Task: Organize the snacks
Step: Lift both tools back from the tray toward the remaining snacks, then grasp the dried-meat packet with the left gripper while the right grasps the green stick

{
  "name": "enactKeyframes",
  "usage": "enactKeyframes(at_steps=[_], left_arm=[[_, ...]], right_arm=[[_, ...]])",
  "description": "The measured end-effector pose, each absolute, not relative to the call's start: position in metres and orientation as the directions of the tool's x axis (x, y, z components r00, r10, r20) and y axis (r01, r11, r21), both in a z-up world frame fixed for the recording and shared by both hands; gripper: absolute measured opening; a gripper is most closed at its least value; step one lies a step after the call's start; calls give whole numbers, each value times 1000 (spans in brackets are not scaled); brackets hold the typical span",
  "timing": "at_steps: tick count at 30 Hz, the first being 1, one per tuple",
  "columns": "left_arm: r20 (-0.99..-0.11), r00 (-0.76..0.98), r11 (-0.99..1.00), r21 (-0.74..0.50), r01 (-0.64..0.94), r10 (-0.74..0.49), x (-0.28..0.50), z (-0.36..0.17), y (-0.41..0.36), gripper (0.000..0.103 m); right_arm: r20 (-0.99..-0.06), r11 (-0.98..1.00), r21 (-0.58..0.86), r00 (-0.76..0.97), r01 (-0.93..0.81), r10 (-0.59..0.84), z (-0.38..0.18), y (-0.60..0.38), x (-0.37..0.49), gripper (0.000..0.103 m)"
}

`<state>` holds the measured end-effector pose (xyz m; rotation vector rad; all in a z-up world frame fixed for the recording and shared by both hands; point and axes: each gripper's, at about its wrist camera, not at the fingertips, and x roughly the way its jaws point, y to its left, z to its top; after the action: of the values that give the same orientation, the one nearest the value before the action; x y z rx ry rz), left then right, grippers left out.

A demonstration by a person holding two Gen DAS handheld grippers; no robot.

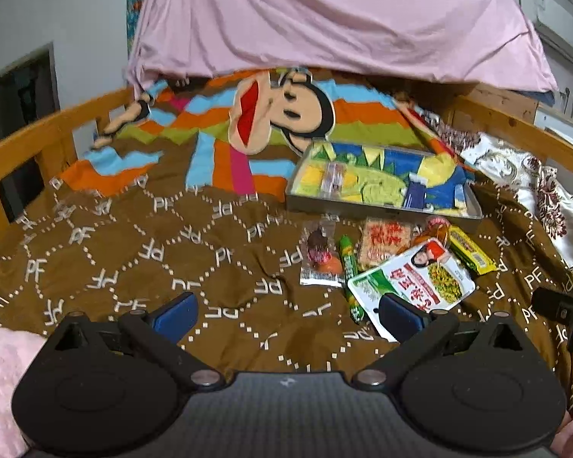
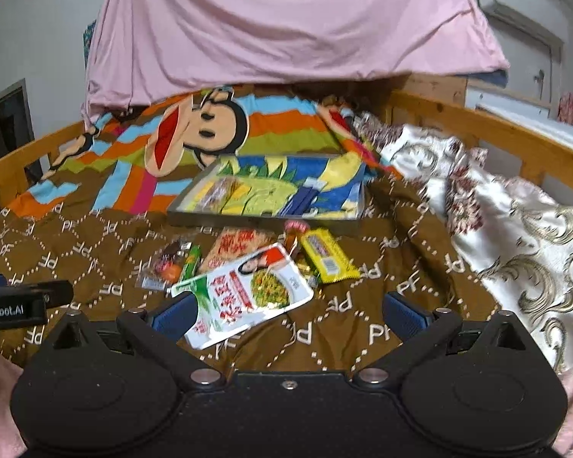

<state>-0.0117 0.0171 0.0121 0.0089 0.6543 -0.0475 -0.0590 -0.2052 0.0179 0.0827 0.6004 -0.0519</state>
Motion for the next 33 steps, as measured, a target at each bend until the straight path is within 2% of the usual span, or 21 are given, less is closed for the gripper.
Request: enactKeyframes(at_steps=[7,13,17,23,27,33], left_arm=[[-726,679,992,-118,36,-111,38,2,35,102],[-787,600,989,-96,117,-147,89,-11,38,102],[-804,575,985,-75,152,-150,115,-21,36,102],[-828,534,979,-86,185,-173,145,-34,34,102],[-826,539,978,-68,195,-165,161,-40,26,102],[-839,527,982,-43,186,-137,192,-54,10,102]], right_arm=[[-634,991,137,767,-16,100,6,-206,-31,102],[-688,985,164,710,-48,149,-6,-208,-8,102],[-735,981,181,652,-77,186,-16,-209,11,102],[-774,984,133,608,-118,177,-32,-201,37,102],[-792,979,169,574,-118,206,-46,-198,52,102],[-756,973,174,613,-152,231,-45,-190,63,102]])
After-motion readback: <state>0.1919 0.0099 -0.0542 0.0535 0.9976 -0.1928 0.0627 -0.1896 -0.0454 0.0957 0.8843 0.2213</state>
